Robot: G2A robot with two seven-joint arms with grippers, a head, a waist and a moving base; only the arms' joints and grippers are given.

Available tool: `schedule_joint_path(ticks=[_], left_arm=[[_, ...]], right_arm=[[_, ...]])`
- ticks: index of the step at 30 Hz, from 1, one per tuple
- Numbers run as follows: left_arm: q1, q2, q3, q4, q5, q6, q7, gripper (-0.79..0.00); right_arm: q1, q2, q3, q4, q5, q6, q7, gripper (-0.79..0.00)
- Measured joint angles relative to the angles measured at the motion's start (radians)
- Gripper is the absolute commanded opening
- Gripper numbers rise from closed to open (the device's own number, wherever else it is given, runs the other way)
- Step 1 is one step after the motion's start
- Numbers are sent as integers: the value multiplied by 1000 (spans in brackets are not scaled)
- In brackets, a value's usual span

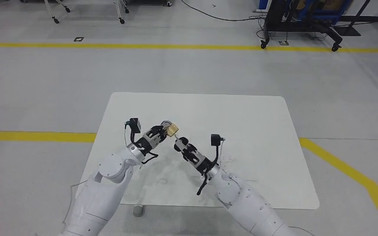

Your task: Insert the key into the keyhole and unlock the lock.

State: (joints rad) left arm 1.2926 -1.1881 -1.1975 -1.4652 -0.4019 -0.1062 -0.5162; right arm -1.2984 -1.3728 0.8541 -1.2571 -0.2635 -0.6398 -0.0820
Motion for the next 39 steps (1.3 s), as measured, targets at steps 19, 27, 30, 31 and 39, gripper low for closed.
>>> schedule_joint_path(ticks=[19,27,30,31,39], left_arm=[[13,2,4,-38,190,-54,46,-785],[20,0,10,-51,235,-50,66,-785],[23,0,1,-50,224,-59,71,-785],[24,1,-4,-50,223,-62,69,-785],[26,4,-14,-54,241,-80,20,-785]], right_arm=[[-18,5,56,-39,36,85,117,-785],[-40,12,75,-77,53,104,190,-785],[-48,14,79,-89,68,102,214,-785],[-51,15,81,-95,75,98,224,-785],[-53,21,96,-113,119,102,313,-785]])
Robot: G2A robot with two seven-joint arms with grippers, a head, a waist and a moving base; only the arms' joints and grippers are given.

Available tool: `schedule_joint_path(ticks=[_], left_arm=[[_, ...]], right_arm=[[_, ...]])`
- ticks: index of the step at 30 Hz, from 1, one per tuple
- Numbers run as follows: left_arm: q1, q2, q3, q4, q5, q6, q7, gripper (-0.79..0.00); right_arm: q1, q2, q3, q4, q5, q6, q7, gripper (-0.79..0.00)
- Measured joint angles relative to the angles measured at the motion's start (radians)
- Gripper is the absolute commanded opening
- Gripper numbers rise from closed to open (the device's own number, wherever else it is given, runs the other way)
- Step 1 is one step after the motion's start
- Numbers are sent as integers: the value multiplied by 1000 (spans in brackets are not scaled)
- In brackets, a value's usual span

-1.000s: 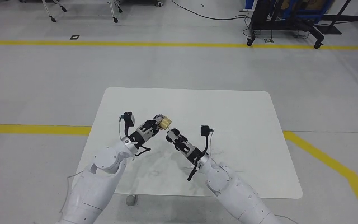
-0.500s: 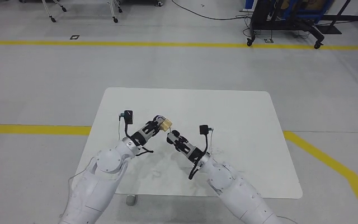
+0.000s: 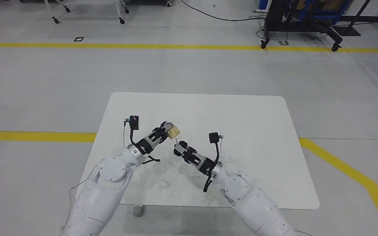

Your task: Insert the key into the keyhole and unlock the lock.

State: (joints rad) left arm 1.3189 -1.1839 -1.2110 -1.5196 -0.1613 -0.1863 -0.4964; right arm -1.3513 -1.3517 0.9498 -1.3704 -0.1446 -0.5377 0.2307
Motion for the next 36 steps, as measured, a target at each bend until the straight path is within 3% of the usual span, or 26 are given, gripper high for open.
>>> schedule_joint_path(ticks=[36], left_arm=[[1,-3,3,-4,25,-7,-25,-785]], right_arm=[[-1,4,19,-7,45,21,59,-785]])
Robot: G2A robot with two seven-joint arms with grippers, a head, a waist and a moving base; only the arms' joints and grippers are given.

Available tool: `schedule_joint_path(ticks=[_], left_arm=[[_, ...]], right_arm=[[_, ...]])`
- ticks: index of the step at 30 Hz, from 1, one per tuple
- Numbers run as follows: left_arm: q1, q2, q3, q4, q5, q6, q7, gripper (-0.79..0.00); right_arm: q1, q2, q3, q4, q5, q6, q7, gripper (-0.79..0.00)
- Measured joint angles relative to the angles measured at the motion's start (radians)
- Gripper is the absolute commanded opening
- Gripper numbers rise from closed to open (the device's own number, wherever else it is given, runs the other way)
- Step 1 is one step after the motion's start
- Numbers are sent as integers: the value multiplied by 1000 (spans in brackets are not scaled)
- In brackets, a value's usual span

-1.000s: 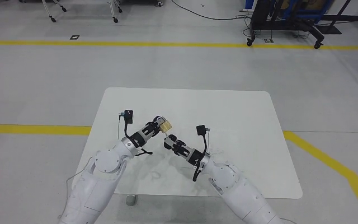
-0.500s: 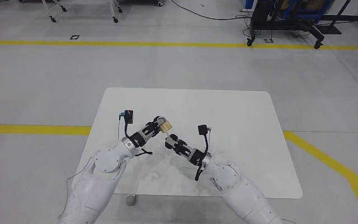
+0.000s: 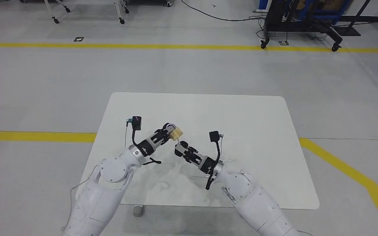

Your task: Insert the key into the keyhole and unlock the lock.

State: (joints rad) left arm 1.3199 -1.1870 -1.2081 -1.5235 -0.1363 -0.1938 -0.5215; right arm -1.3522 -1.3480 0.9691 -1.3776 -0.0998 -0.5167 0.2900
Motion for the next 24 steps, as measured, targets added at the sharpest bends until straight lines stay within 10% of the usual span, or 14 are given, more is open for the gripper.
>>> schedule_joint_path(ticks=[24], left_arm=[[-7,6,-8,3,35,-26,-62,-785]], right_arm=[[-22,17,31,-38,-25,13,65,-785]])
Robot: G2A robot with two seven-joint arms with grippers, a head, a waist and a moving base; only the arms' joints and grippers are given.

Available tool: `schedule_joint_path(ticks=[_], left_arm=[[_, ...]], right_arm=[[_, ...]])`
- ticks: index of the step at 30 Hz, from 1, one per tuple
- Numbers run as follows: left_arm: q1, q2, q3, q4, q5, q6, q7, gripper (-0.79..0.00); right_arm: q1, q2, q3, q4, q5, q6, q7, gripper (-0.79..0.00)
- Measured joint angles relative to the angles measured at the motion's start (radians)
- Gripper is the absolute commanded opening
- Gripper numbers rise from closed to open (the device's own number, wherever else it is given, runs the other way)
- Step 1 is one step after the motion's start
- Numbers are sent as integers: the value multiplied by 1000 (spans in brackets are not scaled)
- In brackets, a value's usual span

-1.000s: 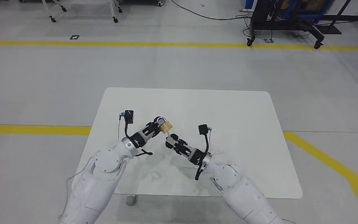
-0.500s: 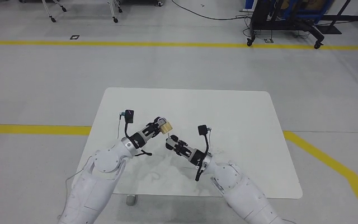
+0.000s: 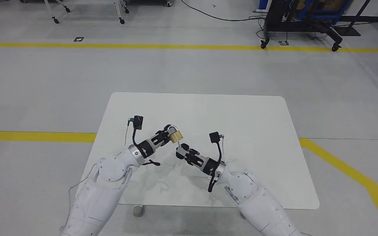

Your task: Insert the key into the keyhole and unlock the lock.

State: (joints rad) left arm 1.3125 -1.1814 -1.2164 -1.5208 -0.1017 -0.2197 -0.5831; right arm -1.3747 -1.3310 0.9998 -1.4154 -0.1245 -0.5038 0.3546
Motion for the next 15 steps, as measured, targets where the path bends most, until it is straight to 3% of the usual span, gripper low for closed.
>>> schedule_joint_path(ticks=[15], left_arm=[[-9,2,10,0,37,-3,-22,-785]], right_arm=[[6,2,-2,-1,-11,17,-1,-785]])
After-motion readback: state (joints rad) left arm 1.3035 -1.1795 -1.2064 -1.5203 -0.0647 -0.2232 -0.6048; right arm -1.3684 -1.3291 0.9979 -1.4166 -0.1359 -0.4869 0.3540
